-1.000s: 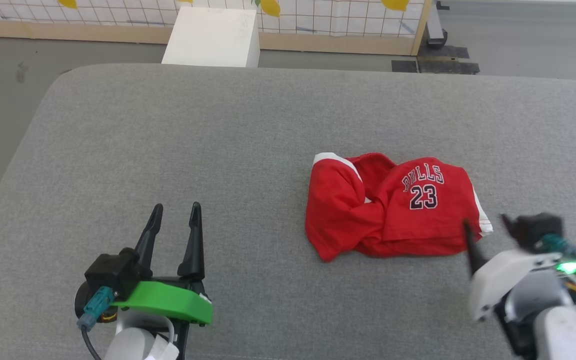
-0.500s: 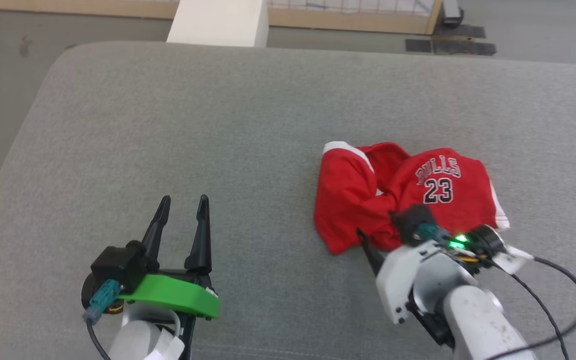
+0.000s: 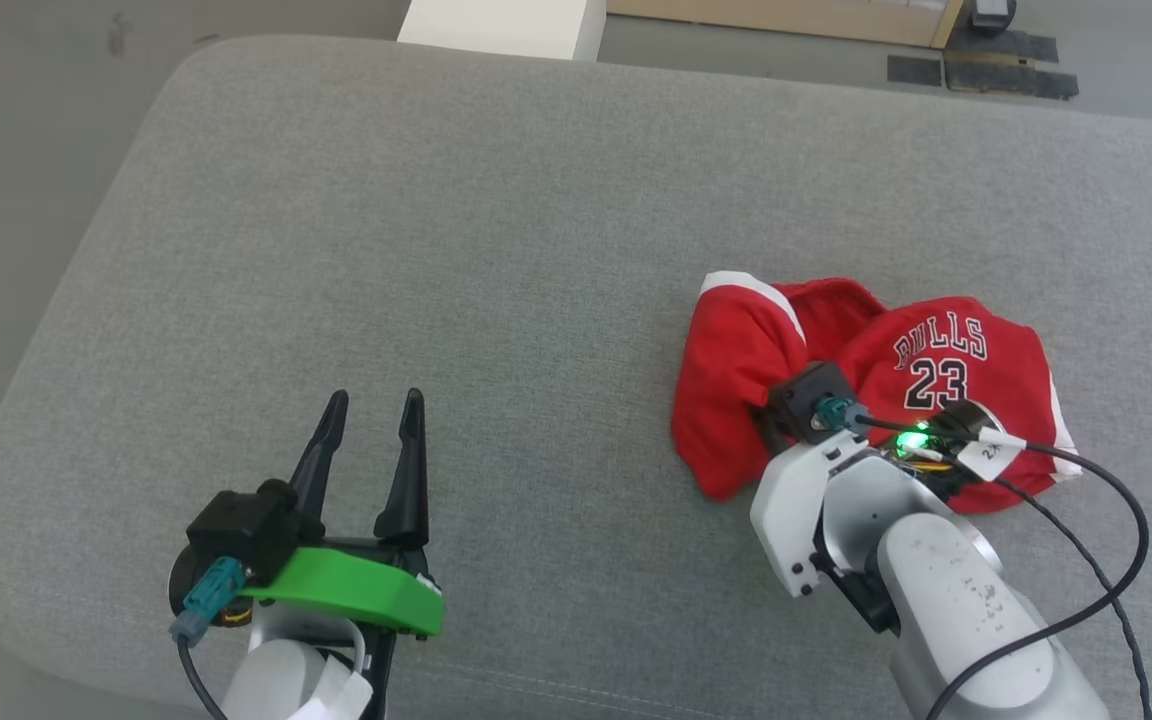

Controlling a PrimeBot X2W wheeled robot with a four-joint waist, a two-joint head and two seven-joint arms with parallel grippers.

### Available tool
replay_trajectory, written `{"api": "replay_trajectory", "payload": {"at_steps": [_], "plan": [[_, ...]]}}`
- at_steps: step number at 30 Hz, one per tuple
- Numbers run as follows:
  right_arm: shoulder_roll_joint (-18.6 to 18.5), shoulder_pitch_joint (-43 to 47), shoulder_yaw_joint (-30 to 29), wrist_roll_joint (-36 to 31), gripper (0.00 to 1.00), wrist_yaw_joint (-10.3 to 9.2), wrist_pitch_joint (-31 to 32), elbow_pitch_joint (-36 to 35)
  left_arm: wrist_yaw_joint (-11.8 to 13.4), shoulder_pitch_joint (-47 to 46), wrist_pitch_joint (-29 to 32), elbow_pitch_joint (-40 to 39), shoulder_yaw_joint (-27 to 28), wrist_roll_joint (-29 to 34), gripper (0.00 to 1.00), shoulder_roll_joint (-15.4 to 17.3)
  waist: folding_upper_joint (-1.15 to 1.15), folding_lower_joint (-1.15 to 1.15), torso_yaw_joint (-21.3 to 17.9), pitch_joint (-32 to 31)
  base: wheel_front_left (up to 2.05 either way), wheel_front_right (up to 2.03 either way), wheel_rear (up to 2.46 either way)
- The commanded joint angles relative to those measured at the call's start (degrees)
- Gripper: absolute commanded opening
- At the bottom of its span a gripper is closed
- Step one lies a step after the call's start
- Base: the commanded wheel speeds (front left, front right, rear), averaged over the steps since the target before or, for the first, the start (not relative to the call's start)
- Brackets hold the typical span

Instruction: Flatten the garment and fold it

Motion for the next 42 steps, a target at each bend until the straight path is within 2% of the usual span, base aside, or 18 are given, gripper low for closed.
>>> {"api": "replay_trajectory", "payload": {"at_steps": [1, 11, 16, 19, 21, 26, 31, 32, 33, 34, 38, 41, 42], "plan": [[0.0, -1.1, 0.1, 0.8, 0.0, -0.1, -1.0, 0.2, 0.3, -0.8, -0.2, 0.1, -0.1, -0.6, 1.0, -0.1, 0.0, 0.0, 0.1, -0.5, 0.0, 0.0, 0.0], [0.0, -6.6, 7.5, 10.8, 0.0, -0.1, -5.4, -3.8, 0.3, -0.4, -0.2, 0.3, 0.4, -0.1, 1.0, -0.1, 0.0, 0.0, -1.1, -2.1, 0.0, 0.0, 0.0], [0.0, -8.3, 6.2, 17.9, 0.0, -0.1, -8.9, -10.0, 0.3, -0.1, -0.2, 0.3, 0.9, 0.1, 1.0, -0.1, 0.0, 0.0, -1.8, -2.9, 0.0, 0.0, 0.0], [0.0, -7.5, 0.6, 18.3, 0.0, -0.1, -9.3, -11.7, 0.3, 0.1, -0.2, 0.3, 0.9, 0.2, 1.0, -0.1, 0.0, 0.0, -2.1, -3.3, 0.0, 0.0, 0.0], [0.0, -6.0, -5.5, 16.7, 0.0, -0.1, -8.7, -11.5, 0.3, 0.3, -0.2, 0.2, 1.1, 0.3, 1.0, -0.1, 0.0, 0.0, -2.3, -3.5, 0.0, 0.0, 0.0], [0.0, -0.5, -23.1, 8.5, 0.0, -0.1, -5.1, -8.5, 0.2, 0.5, -0.2, 0.0, 1.0, 0.4, 1.0, -0.1, 0.0, 0.0, -2.6, -3.4, 0.0, 0.0, 0.0], [0.0, 5.2, -36.1, 1.1, 0.0, -0.1, -1.4, -5.9, 0.2, 0.4, -0.2, -0.1, 1.0, 0.4, 1.0, -0.1, 0.0, 0.0, -3.1, -3.0, 0.0, 0.0, 0.0], [0.0, 6.2, -38.5, 0.0, 0.16, -0.1, -1.0, -5.8, 0.2, 0.4, -0.2, -0.1, 1.0, 0.4, 1.0, -0.1, 0.0, 0.0, -3.2, -2.9, 0.0, 0.0, 0.0], [0.0, 7.0, -40.0, -0.8, 0.47, -0.1, -0.8, -5.9, 0.2, 0.4, -0.2, -0.1, 1.1, 0.4, 1.0, -0.1, 0.0, 0.0, -3.3, -2.9, 0.0, 0.0, 0.0], [0.0, 7.9, -41.4, -1.2, 1.0, -0.1, -0.7, -6.0, 0.2, 0.3, -0.2, -0.1, 1.2, 0.4, 1.0, -0.1, 0.0, 0.0, -3.4, -2.8, 0.0, 0.0, 0.0], [0.0, 10.4, -42.7, 0.2, 1.0, -0.1, -3.3, -8.0, 0.2, 0.3, -0.2, 0.0, 1.5, 0.5, 1.0, -0.1, 0.0, 0.0, -4.2, -2.9, 0.0, 0.0, 0.0], [0.0, 13.4, -36.2, 2.1, 1.0, -0.1, -8.5, -11.7, 0.2, 0.4, -0.2, 0.2, 1.5, 0.5, 1.0, -0.1, 0.0, 0.0, -4.7, -3.4, 0.0, 0.0, 0.0], [0.0, 17.9, -28.0, 5.8, 1.0, -0.1, -12.2, -15.8, 0.2, 0.8, -0.2, 0.2, 1.6, 0.5, 1.0, -0.1, 0.0, 0.0, -5.4, -4.0, 0.0, 0.0, 0.0]]}}
